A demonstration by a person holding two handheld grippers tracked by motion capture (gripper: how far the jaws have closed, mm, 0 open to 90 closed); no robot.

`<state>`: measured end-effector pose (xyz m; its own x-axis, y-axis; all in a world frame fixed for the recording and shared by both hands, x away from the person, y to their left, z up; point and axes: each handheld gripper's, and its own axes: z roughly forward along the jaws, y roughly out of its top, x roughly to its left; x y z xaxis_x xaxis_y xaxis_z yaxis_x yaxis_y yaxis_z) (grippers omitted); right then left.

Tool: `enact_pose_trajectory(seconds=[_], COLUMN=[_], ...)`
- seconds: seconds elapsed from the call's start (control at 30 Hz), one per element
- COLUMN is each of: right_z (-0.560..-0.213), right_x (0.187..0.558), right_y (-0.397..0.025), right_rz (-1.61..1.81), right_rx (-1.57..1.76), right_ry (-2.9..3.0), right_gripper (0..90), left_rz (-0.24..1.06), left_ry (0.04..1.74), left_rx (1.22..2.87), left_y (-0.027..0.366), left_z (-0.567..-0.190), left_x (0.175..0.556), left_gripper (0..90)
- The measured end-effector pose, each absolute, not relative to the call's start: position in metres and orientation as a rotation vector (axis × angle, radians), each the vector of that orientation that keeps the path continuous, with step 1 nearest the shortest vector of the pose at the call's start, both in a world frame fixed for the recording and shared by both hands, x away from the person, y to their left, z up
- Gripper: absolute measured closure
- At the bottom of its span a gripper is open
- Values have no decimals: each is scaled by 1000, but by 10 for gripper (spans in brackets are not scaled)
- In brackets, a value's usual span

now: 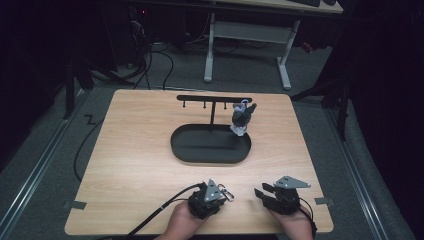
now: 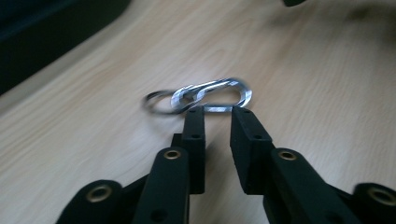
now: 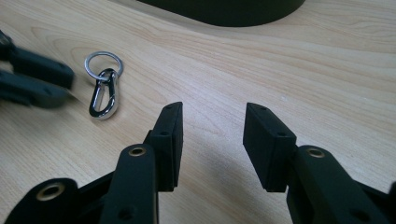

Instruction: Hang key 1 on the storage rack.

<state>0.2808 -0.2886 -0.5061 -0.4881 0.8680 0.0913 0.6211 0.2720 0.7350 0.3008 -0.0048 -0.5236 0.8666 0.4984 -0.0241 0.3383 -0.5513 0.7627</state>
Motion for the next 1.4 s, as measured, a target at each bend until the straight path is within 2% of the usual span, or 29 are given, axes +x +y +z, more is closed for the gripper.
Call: enact_pose_trajectory(seconds=[0.17,0.33,0.5,0.6,0.67,0.83,1.4], right_z=[-509,-511,-513,-513,-513,-514,-480], right_x=[282,282,281,282,284,286,303], right_y=[-288,-287,-284,-280,-274,-258,-210], right_rz=[1024,990,960,929,889,801,489], right_rx=[1356,1365,1390,1401,1398,1378,1273], right_ry=[2220,2221,2221,2230,2252,2324,2616], right_gripper=[583,579,576,572,571,565,549], left_rz=[382,501,550,452,423,446,449], left_ry=[691,828,960,1016,1003,960,912], left_rx=[2194,2166,2099,2031,1991,2000,2043], left_y=[56,129,188,210,213,210,203], left_z=[-518,-507,-509,-514,-512,-509,-512], left_x=[311,329,338,337,335,335,338], left_gripper=[681,568,471,469,469,454,439])
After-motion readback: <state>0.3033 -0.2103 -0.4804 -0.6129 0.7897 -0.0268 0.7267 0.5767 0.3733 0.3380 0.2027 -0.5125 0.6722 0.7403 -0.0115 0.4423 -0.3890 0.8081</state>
